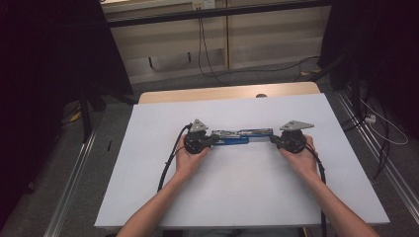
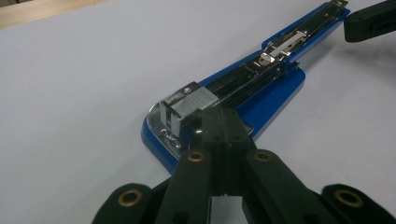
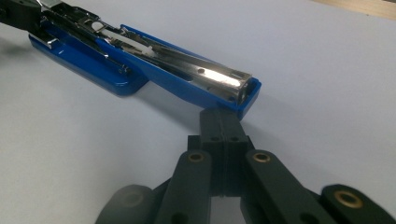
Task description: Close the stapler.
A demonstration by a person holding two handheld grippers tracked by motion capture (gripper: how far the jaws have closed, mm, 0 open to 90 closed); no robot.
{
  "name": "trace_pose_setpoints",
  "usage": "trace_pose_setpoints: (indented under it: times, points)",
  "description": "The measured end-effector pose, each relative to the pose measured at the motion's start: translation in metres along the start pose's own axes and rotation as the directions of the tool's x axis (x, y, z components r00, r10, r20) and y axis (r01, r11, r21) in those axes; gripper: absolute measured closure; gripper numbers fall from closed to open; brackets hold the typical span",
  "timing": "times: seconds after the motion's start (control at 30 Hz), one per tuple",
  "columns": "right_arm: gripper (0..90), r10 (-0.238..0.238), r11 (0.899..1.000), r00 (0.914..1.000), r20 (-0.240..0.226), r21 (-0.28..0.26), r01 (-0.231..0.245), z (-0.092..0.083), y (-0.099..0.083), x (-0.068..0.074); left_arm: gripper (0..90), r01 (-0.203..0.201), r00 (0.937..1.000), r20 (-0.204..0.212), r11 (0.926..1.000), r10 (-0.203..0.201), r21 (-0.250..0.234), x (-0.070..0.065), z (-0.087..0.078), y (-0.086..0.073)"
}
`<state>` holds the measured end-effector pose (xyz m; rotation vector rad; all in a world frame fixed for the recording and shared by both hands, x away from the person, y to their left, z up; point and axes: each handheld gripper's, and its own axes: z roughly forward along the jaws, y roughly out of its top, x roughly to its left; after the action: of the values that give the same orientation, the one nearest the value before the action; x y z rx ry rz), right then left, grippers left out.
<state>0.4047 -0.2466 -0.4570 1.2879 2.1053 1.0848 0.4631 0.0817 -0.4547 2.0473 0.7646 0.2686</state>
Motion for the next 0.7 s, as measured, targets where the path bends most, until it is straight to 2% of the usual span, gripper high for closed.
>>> trace_pose_setpoints:
  times: [0.2, 0.27, 0.3, 0.37, 0.7]
  points:
    - [90.0, 0.0, 1.0, 1.0, -0.004, 0.013, 0.0, 0.0013, -0.0008, 0.002, 90.0, -0.017, 0.9998, -0.008, 0.9998, 0.017, 0.0, -0.0007, -0.0001, 0.0]
    - [90.0, -0.002, 1.0, 1.0, -0.001, 0.018, 0.002, 0.0021, -0.0007, 0.0022, 90.0, -0.043, 0.999, -0.013, 0.9991, 0.043, 0.0, -0.0022, 0.0003, 0.0003]
    - [90.0, -0.004, 1.0, 1.0, 0.0, 0.013, 0.004, 0.0024, -0.0003, 0.0023, 90.0, -0.031, 0.9995, -0.01, 0.9995, 0.031, 0.001, -0.0032, 0.0008, 0.0006]
    - [90.0, -0.024, 0.999, 0.9997, 0.006, 0.024, 0.024, 0.0032, 0.0004, 0.0027, 90.0, -0.032, 0.9994, -0.01, 0.9995, 0.032, 0.003, -0.0032, 0.0008, 0.0006]
    - [90.0, -0.006, 0.996, 1.0, 0.003, 0.093, 0.006, 0.0086, 0.0032, 0.0015, 90.0, -0.013, 0.9999, 0.0, 0.9999, 0.013, -0.002, -0.0025, 0.0011, 0.0003]
